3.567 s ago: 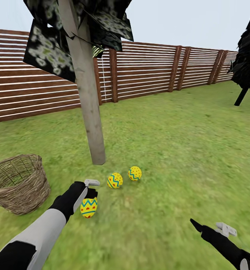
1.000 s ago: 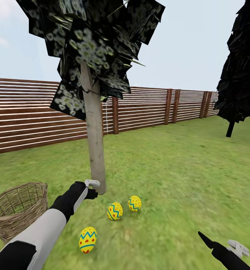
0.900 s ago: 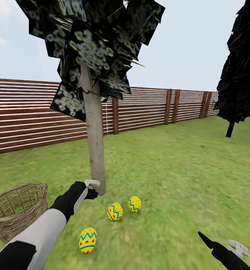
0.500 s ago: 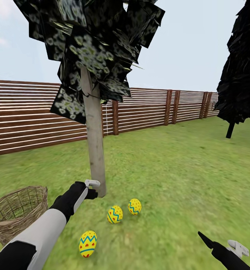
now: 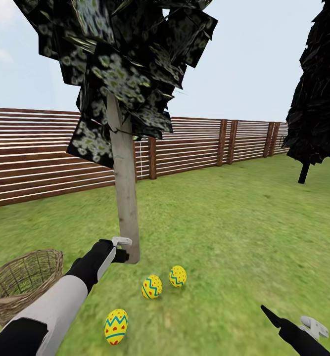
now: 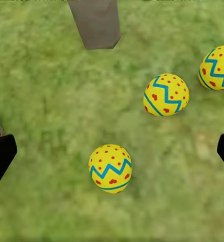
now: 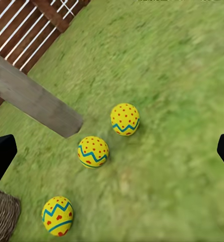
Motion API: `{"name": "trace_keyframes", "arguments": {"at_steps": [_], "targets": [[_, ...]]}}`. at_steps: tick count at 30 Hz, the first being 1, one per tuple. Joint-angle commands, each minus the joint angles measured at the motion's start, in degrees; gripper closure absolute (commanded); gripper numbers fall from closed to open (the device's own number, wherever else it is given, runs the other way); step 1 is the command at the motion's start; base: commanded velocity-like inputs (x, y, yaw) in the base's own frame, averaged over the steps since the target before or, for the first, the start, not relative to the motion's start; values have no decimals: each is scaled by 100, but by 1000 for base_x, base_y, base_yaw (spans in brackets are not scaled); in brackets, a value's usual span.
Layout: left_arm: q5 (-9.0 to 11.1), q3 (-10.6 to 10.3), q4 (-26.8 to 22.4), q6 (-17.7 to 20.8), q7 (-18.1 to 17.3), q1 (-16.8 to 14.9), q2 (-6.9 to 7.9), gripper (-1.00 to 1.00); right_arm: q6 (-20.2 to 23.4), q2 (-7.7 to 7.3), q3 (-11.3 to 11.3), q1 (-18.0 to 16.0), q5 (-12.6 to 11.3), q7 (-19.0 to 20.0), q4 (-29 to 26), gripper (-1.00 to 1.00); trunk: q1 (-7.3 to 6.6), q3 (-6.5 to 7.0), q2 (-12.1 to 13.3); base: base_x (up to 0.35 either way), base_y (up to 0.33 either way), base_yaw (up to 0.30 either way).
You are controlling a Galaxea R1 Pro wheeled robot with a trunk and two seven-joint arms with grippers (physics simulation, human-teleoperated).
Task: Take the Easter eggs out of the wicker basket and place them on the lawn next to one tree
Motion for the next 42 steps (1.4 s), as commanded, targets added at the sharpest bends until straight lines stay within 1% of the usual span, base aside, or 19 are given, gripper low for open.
{"name": "trace_keyframes", "arguments": {"at_steps": [1,11,22,42], "targets": [[61,-27,-6,21,51,-3,4,-100,45,5,-16,-8,2,26,-6,-100,-24,12,38,0,0,0],[61,-26,-6,22,51,-5,2,-100,45,2,2,-8,14,-5,27,-100,-243,190,440,0,0,0],[61,-38,-4,19,55,-4,-4,-100,45,-20,16,-7,15,-26,121,-100,-485,350,881,0,0,0],[61,-47,-6,18,59,-4,-9,-100,47,-25,28,-8,15,-48,158,-100,-924,549,1683,0,0,0]]}}
